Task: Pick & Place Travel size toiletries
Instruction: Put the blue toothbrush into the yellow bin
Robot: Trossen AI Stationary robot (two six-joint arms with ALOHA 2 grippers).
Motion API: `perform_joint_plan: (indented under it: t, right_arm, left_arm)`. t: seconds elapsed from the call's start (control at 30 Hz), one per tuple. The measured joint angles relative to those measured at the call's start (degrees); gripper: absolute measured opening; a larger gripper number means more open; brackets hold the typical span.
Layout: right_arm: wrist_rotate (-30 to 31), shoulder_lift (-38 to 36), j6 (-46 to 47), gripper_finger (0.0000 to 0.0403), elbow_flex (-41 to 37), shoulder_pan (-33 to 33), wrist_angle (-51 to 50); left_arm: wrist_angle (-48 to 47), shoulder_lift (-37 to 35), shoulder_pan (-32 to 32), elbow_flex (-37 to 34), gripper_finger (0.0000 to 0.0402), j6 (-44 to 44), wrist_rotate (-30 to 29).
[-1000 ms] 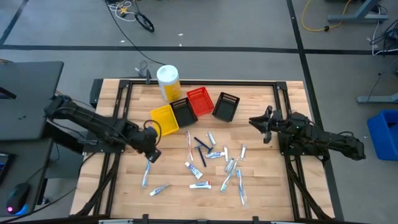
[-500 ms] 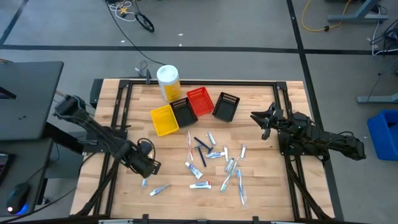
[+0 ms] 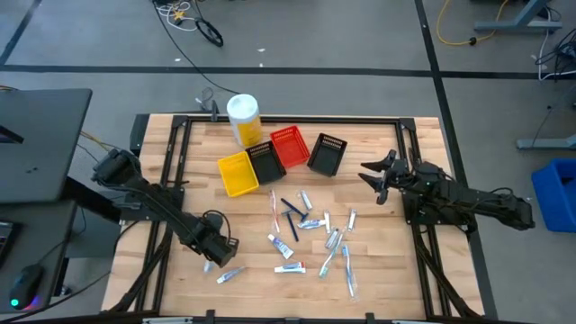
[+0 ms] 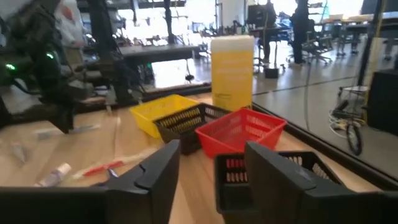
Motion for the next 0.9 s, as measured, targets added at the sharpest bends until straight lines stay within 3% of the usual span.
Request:
perform_joint_plan:
  t: [0.27, 0.6, 0.9]
  right_arm:
    - [-0.08, 3.41, -2.25, 0.0244, 0.00, 0.00, 5.19]
    - [-0.08, 5.88, -3.39, 0.0246, 0.04, 0.00, 7.11]
    - [2.98, 7.81, -3.14, 0.0224, 0.04, 0.00, 7.09]
  left_arm:
    - [0.21, -1.01, 0.59, 2.23, 0.0118, 1.09, -2.61]
    - [-12.35, -1.01, 0.57, 6.10, 0.0118, -1.56, -3.70]
    - [-3.95, -0.98, 0.72, 0.27, 0.0134, -4.36, -4.83]
